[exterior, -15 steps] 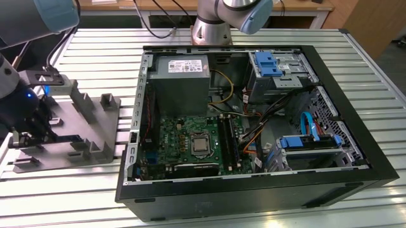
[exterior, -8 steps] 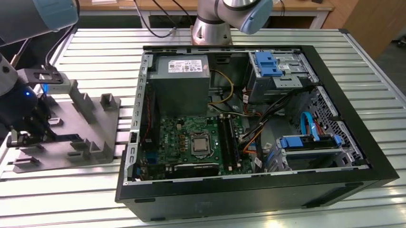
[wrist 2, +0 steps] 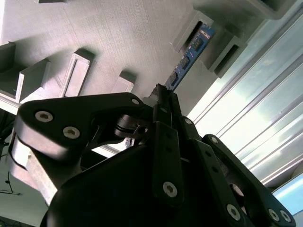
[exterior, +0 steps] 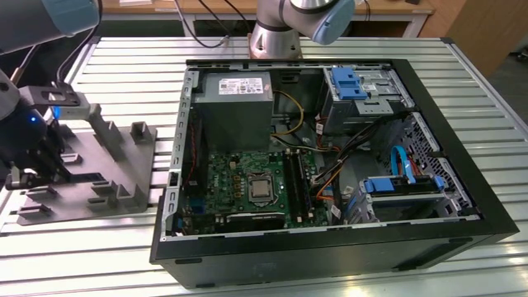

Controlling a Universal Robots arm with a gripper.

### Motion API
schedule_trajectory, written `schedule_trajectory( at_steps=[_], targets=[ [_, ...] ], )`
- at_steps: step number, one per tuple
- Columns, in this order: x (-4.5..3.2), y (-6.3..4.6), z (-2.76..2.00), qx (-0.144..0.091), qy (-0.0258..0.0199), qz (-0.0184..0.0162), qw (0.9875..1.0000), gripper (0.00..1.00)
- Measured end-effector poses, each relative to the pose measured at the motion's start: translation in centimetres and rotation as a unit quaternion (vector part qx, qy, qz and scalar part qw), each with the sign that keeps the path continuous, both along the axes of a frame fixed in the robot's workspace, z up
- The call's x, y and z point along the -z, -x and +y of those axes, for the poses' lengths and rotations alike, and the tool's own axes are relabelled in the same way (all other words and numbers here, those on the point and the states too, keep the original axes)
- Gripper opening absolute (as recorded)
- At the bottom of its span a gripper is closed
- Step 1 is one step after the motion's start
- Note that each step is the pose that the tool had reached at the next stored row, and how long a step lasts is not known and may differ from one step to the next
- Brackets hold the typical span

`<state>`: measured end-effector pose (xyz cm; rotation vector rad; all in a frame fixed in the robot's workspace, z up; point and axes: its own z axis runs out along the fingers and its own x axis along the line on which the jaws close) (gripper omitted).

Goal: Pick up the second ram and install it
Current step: 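Pick up the second ram and move it above second insertion slot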

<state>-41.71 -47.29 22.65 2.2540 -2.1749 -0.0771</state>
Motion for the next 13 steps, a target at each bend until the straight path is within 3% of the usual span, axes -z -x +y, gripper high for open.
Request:
schedule_trajectory(
  at_steps=[13],
  targets=[
    [-0.68, 0.00, 0.00, 0.000, -0.0001, -0.0001, 1.0000, 0.14]
  ],
)
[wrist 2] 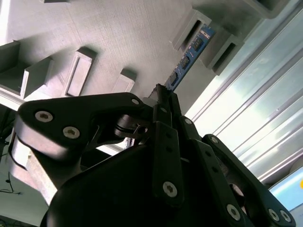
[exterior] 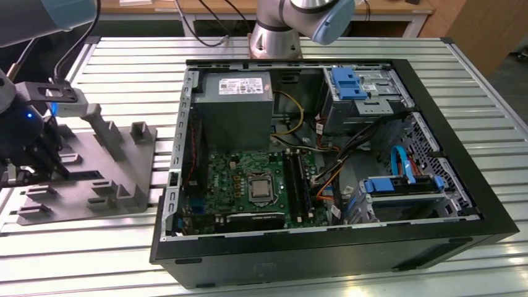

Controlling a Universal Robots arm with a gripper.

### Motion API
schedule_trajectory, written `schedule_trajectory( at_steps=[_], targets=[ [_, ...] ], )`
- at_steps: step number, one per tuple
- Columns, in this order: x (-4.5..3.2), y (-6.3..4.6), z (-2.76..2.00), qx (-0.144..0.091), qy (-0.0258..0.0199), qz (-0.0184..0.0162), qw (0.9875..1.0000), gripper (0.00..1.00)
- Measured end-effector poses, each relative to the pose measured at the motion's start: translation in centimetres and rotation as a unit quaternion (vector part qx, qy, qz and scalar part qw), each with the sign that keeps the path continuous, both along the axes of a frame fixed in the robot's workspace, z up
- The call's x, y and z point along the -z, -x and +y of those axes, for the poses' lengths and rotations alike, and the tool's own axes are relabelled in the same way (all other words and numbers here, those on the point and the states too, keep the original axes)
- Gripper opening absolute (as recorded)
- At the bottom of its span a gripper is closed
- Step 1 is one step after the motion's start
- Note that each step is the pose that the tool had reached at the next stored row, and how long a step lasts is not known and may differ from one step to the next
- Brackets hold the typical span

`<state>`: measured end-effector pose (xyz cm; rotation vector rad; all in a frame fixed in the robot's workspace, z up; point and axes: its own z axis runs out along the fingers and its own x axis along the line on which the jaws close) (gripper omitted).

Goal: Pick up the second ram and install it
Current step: 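Pick up the second ram and move it above second insertion slot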

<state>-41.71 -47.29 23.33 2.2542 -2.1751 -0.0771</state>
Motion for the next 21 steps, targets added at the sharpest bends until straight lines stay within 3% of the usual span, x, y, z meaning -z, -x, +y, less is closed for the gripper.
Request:
schedule_trajectory(
  at_steps=[14, 21],
  targets=[
    [-0.68, 0.0, 0.00, 0.000, 0.0001, 0.0001, 1.0000, 0.14],
    [-1.83, 0.0, 0.00, 0.000, 0.0000, 0.0000, 1.0000, 0.14]
  ],
)
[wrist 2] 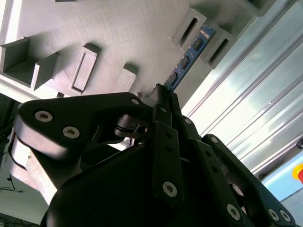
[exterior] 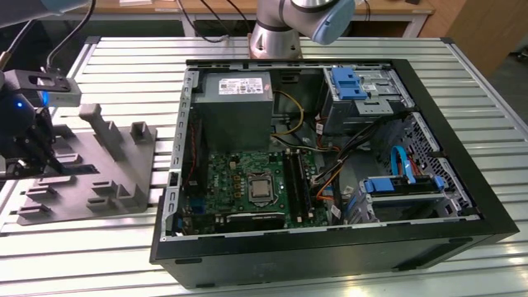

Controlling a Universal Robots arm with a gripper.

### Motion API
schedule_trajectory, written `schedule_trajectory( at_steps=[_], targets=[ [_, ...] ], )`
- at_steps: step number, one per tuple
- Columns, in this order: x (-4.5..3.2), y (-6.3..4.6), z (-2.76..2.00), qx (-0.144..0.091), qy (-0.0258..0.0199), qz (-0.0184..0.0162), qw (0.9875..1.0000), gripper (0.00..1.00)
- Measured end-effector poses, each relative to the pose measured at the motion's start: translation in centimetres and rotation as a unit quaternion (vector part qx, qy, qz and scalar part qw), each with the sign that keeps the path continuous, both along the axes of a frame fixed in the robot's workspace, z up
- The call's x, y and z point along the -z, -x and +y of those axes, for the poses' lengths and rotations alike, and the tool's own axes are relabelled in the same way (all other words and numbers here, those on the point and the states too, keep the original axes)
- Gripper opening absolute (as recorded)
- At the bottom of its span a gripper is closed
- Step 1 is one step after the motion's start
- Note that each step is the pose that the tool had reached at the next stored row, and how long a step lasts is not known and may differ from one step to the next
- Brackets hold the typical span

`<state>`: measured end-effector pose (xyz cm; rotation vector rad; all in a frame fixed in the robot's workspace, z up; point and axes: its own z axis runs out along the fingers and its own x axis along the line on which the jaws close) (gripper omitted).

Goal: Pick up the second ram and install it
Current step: 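Pick up the second ram and move it above second insertion slot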

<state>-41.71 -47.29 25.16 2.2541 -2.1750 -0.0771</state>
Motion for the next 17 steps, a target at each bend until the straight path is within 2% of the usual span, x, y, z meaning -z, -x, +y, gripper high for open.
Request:
schedule_trajectory(
  at_steps=[17],
  targets=[
    [-3.59, 0.0, 0.00, 0.000, -0.0003, 0.0000, 1.0000, 0.14]
  ],
)
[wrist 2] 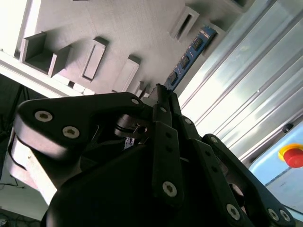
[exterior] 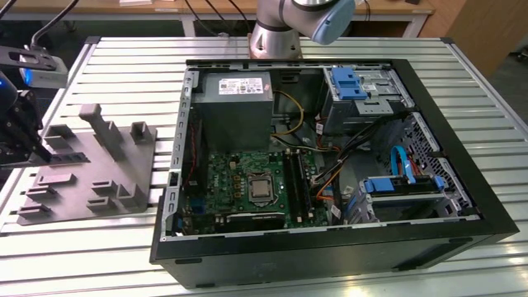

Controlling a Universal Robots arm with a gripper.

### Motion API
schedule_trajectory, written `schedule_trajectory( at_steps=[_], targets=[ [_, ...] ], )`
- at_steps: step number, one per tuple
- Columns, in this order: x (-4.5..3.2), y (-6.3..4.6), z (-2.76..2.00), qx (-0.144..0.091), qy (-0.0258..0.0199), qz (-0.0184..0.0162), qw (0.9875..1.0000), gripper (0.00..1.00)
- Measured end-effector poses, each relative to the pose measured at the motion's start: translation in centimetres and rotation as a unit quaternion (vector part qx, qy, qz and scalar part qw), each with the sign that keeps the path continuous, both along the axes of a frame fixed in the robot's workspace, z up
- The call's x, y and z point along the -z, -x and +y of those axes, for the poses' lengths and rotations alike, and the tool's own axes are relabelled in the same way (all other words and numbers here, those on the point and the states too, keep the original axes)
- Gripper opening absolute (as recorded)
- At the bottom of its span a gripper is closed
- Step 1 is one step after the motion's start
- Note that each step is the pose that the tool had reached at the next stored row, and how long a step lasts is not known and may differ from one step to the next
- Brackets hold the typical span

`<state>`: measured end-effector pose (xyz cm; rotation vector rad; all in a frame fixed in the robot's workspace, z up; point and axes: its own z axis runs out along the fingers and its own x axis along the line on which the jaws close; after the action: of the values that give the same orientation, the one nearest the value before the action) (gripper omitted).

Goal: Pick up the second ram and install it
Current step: 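Pick up the second ram and move it above second insertion slot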

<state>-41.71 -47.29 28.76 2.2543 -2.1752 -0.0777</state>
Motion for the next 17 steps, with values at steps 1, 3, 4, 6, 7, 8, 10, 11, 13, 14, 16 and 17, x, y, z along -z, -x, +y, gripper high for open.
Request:
schedule_trajectory(
  at_steps=[1, 3, 4, 6, 7, 8, 10, 11, 13, 14, 16, 17],
  targets=[
    [-0.13, 0.0, 0.00, 0.000, -0.0002, -0.0001, 1.0000, 0.14],
    [-0.43, 0.0, 0.00, 0.000, -0.0004, 0.0000, 1.0000, 0.14],
    [-0.59, 0.0, 0.00, 0.000, -0.0005, 0.0000, 1.0000, 0.14],
    [-0.85, 0.0, 0.00, 0.000, -0.0007, 0.0000, 1.0000, 0.14],
    [-0.97, 0.0, 0.00, 0.000, -0.0008, 0.0000, 1.0000, 0.14],
    [-1.08, 0.0, 0.00, 0.000, -0.0009, -0.0001, 1.0000, 0.14],
    [-1.37, 0.0, 0.00, 0.000, -0.0009, 0.0000, 1.0000, 0.14],
    [-1.54, 0.0, 0.00, 0.000, -0.0010, 0.0000, 1.0000, 0.14],
    [-1.82, 0.0, 0.00, 0.000, -0.0011, 0.0000, 1.0000, 0.14],
    [-1.96, 0.0, 0.00, 0.000, -0.0011, 0.0000, 1.0000, 0.14],
    [-2.16, 0.0, 0.00, 0.000, -0.0011, 0.0000, 1.0000, 0.14],
    [-2.26, 0.0, 0.00, 0.000, -0.0011, 0.0000, 1.0000, 0.14]
  ],
)
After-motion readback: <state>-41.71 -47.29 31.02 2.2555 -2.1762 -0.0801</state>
